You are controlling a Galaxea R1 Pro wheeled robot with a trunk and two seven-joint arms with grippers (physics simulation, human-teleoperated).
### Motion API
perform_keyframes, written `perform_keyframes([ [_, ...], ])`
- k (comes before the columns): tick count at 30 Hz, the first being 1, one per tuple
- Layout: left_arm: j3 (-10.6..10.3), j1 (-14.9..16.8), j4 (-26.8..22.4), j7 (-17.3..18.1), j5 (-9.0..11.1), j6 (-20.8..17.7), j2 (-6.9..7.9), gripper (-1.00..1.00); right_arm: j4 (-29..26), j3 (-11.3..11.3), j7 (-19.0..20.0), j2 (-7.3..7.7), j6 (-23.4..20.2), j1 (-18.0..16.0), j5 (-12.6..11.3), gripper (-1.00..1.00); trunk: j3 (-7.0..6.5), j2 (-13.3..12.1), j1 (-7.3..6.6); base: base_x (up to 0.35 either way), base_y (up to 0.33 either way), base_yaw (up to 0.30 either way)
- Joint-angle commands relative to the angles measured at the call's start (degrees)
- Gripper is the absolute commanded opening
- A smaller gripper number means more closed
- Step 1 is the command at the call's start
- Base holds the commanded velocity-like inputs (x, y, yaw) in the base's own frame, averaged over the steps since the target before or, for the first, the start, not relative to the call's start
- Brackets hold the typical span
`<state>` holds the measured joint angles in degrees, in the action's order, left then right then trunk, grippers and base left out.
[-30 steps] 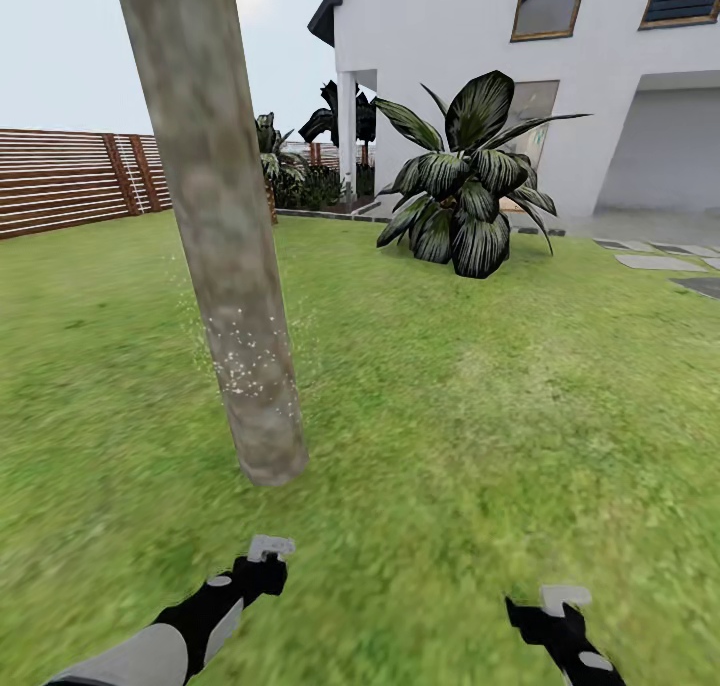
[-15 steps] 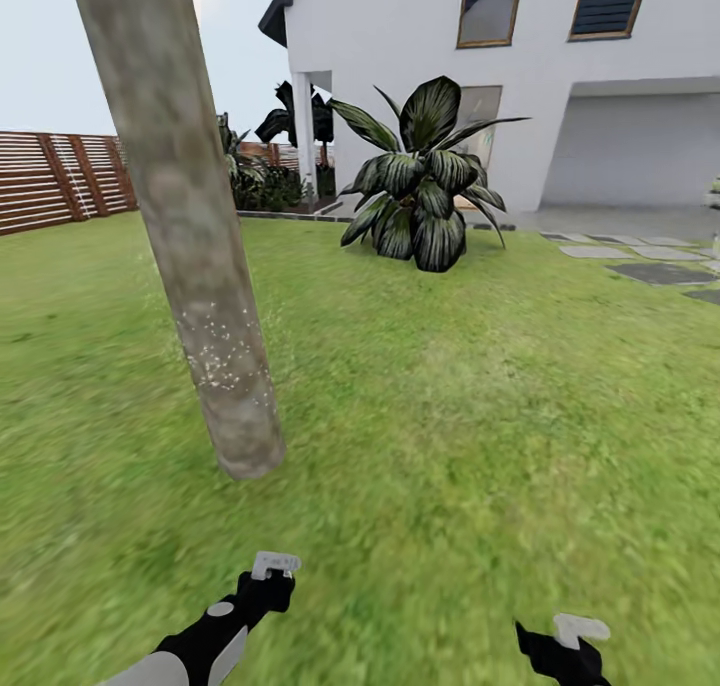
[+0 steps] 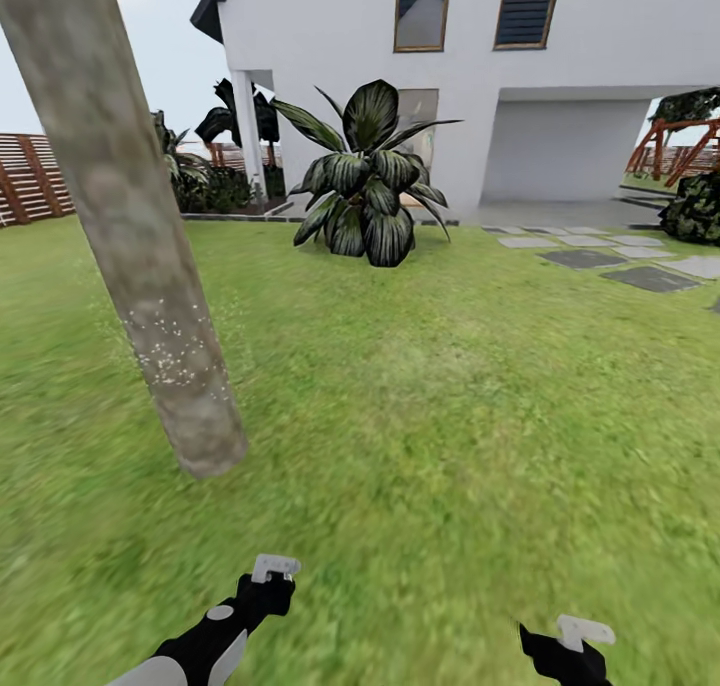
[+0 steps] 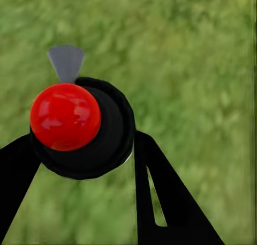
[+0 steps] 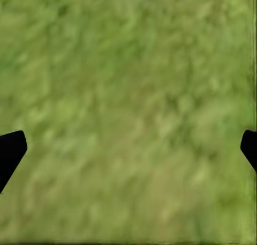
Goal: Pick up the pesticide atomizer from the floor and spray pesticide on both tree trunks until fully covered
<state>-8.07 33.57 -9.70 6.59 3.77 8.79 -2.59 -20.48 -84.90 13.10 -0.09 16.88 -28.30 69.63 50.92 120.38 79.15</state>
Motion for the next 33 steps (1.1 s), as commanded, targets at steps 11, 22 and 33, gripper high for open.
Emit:
perform_keyframes([
  [11, -0.02, 0.00, -0.09, 0.00, -0.01, -0.08, 0.03, -1.00, 0.00, 0.00, 0.00, 0.00, 0.00, 0.00, 0.02, 1.00, -1.08, -2.41, -1.32, -0.001, 0.000, -0.300],
  [22, 0.01, 0.00, -0.14, 0.00, 0.04, -0.09, 0.04, -1.00, 0.00, 0.00, 0.00, 0.00, 0.02, 0.00, 0.02, 1.00, -3.18, -6.82, -3.73, 0.000, 0.000, -0.297],
  [33, 0.07, 0.00, -0.14, 0.00, 0.21, -0.01, 0.04, -1.00, 0.09, 0.00, 0.00, 0.00, 0.06, 0.02, 0.04, 1.00, -5.04, -9.63, -5.27, 0.000, 0.000, -0.268],
])
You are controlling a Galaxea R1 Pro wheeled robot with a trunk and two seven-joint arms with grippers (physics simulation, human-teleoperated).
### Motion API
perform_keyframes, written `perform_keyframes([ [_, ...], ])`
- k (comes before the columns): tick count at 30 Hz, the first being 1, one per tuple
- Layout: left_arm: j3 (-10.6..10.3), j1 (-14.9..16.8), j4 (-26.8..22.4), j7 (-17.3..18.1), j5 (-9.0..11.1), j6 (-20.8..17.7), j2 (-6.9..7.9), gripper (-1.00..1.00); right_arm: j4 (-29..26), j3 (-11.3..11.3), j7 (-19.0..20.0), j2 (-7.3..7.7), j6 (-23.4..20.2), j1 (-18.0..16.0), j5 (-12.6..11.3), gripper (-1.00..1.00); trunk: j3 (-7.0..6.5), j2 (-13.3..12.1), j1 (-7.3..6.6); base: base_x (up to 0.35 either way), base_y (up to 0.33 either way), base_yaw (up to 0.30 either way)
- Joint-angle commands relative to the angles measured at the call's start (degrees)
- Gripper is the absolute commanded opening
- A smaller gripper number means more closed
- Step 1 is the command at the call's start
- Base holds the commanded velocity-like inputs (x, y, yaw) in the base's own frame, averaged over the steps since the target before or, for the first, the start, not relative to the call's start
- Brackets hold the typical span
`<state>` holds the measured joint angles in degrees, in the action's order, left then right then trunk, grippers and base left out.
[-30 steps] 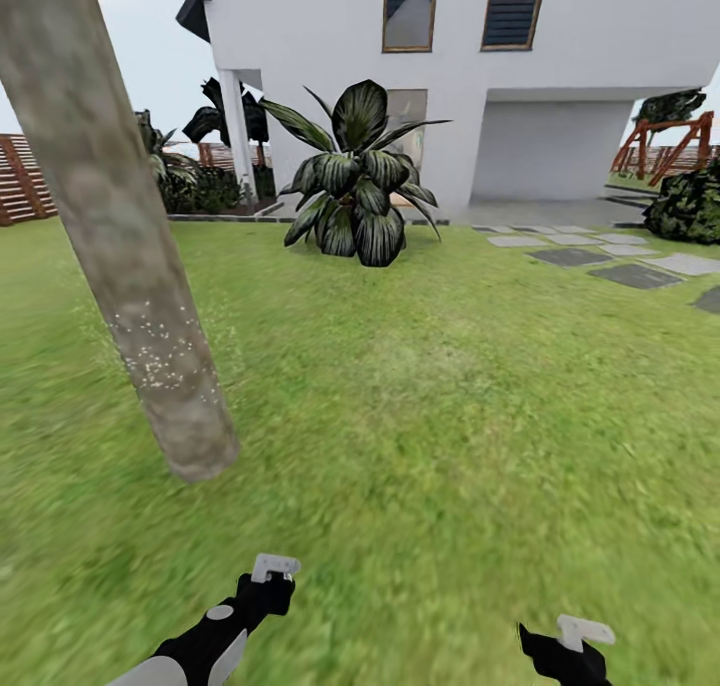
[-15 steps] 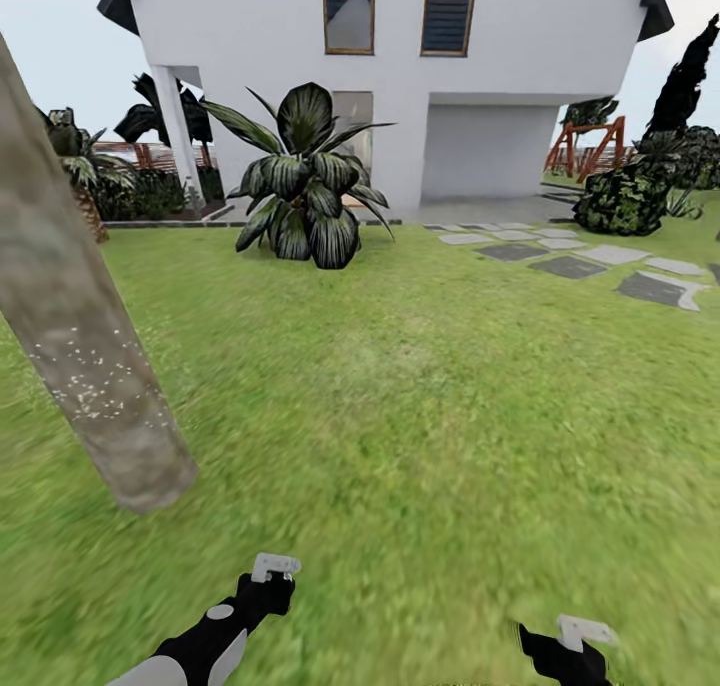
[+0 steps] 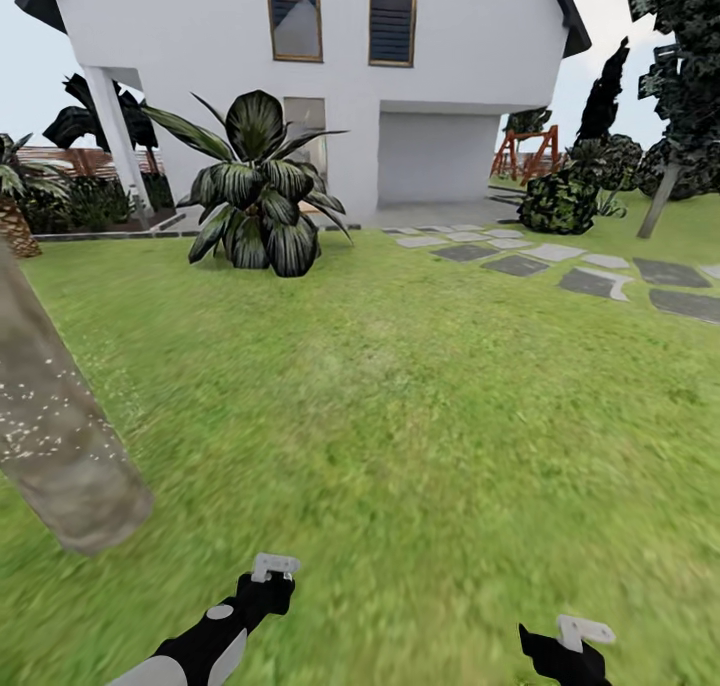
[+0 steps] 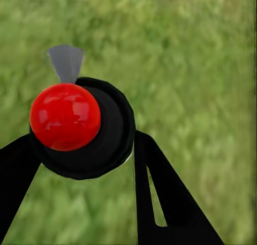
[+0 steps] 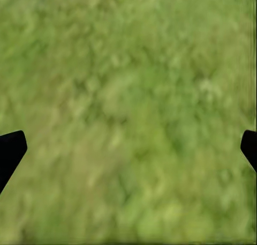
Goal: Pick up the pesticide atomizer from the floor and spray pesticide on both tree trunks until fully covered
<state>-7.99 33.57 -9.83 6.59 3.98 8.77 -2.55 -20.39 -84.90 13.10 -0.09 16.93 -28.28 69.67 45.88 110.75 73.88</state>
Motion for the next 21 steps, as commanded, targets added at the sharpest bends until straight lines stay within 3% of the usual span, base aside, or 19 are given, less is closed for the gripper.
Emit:
perform_keyframes([
  [1, -0.01, 0.00, -0.01, 0.00, -0.01, 0.01, 0.00, -1.00, 0.00, 0.00, 0.00, 0.00, 0.00, -0.01, 0.01, 1.00, -0.06, 0.00, 0.00, 0.000, 0.000, -0.264],
  [8, -0.06, 0.00, 0.11, -0.08, -0.28, 0.02, 0.00, -1.00, 0.00, 0.00, 0.00, 0.00, 0.01, -0.02, 0.02, 1.00, -0.46, 0.00, 0.00, -0.042, -0.060, -0.263],
  [17, -0.17, 0.00, 0.16, -0.06, -0.30, 0.02, -0.08, -1.00, 0.00, 0.00, 0.00, 0.00, -0.06, -0.01, 0.02, 1.00, -0.49, 0.00, 0.00, -0.066, -0.249, -0.266],
  [21, -0.18, 0.00, 0.16, -0.04, -0.29, 0.02, -0.09, -1.00, 0.00, 0.05, 0.00, -0.04, -0.06, -0.02, 0.02, 1.00, -0.38, 0.00, 0.00, 0.000, -0.274, -0.084],
])
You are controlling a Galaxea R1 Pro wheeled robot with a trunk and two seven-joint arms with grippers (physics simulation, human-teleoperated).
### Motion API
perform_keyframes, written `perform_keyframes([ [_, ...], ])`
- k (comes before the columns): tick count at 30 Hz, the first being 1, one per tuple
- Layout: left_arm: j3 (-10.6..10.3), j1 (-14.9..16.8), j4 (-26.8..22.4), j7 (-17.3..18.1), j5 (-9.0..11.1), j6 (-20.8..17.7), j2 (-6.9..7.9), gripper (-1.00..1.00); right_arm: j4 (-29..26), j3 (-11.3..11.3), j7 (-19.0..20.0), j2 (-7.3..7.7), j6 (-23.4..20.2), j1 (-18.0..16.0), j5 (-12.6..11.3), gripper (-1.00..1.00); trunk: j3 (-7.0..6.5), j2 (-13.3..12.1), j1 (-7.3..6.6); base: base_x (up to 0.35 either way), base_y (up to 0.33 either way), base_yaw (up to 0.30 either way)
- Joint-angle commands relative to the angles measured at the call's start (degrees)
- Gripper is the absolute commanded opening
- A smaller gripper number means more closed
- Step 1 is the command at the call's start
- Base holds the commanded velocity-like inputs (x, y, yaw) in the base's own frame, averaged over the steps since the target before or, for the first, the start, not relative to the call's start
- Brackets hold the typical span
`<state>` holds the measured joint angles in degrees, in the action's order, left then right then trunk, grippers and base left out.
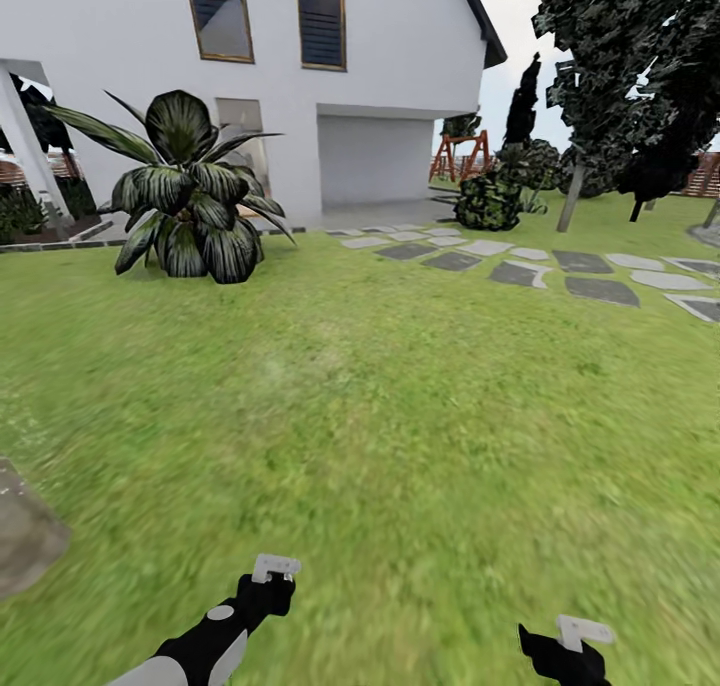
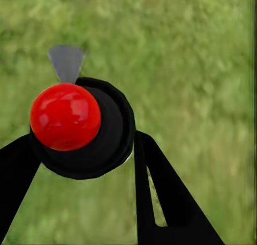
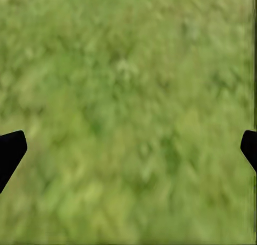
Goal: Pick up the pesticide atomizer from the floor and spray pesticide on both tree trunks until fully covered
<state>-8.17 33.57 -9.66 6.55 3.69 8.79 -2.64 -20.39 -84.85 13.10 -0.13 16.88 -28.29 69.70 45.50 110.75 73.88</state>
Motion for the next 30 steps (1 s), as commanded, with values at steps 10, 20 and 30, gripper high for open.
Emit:
perform_keyframes([
  [10, 0.00, 0.00, 0.03, 0.04, 0.01, 0.00, 0.00, -1.00, 0.09, 0.04, 0.00, -0.05, 0.00, 0.02, 0.00, 1.00, 0.02, 0.00, 0.00, 0.000, -0.275, -0.198],
  [20, 0.00, 0.00, 0.07, 0.05, 0.01, 0.00, 0.00, -1.00, 0.09, 0.04, 0.00, -0.05, 0.00, 0.00, 0.00, 1.00, 0.37, 0.00, 0.00, 0.000, -0.276, -0.285],
  [30, 0.00, 0.00, 0.08, 0.05, 0.01, 0.00, 0.00, -1.00, 0.09, 0.04, 0.00, -0.05, 0.00, 0.03, 0.00, 1.00, 0.92, 0.00, 0.00, 0.000, -0.276, -0.262],
])
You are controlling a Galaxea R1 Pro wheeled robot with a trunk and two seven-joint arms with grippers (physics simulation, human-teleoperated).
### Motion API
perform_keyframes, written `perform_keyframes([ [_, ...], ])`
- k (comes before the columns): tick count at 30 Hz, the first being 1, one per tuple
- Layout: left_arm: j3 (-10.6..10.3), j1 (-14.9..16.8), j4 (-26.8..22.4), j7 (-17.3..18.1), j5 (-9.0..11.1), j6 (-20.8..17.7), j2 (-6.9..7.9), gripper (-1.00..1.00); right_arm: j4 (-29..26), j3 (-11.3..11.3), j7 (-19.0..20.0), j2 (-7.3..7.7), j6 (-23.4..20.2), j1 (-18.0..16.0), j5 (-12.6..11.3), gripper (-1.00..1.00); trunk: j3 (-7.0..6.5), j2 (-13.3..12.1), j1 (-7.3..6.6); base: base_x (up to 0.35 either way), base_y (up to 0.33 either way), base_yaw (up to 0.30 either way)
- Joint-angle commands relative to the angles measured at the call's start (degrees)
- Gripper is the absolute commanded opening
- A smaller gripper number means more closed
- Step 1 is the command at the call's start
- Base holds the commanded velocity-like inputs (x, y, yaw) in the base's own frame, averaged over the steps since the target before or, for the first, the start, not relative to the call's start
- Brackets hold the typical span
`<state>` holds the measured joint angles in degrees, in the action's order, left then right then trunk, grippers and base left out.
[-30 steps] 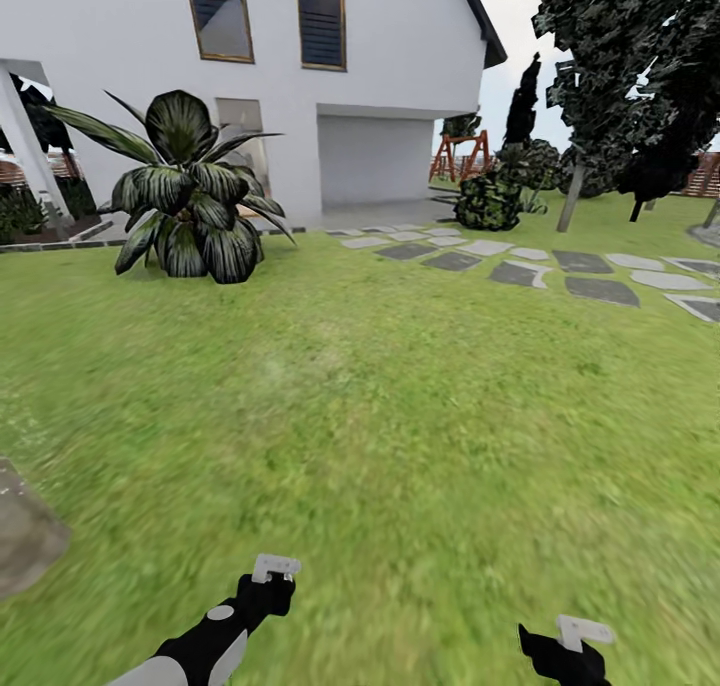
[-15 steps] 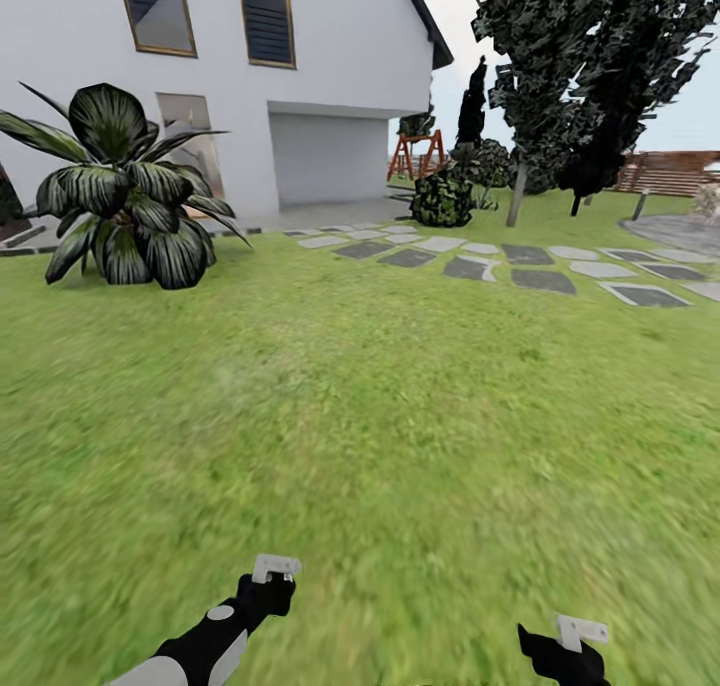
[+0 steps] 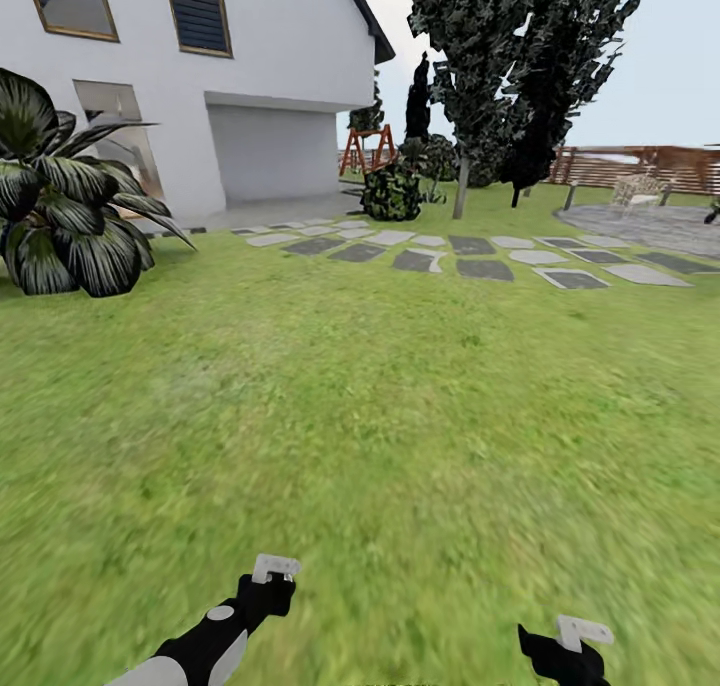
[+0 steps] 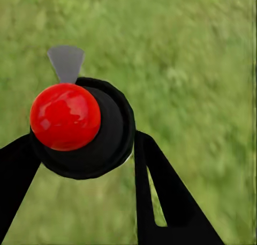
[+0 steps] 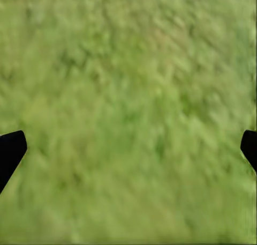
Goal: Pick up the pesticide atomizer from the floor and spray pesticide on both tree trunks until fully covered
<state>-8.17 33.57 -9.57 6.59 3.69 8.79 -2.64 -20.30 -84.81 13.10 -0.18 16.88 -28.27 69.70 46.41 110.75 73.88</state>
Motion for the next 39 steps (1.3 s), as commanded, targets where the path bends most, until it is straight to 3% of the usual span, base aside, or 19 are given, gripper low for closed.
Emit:
perform_keyframes([
  [1, 0.00, 0.00, -0.01, 0.00, 0.01, 0.00, 0.00, -1.00, 0.00, 0.00, 0.00, 0.00, 0.00, -0.01, 0.00, 1.00, 0.06, 0.00, 0.00, 0.000, -0.276, -0.260],
  [39, 0.00, 0.00, 0.08, 0.00, 0.01, 0.00, 0.00, -1.00, -0.05, -0.09, -0.04, 0.05, -0.07, -0.02, 0.00, 1.00, 1.84, 0.00, 0.00, 0.000, -0.276, -0.269],
])
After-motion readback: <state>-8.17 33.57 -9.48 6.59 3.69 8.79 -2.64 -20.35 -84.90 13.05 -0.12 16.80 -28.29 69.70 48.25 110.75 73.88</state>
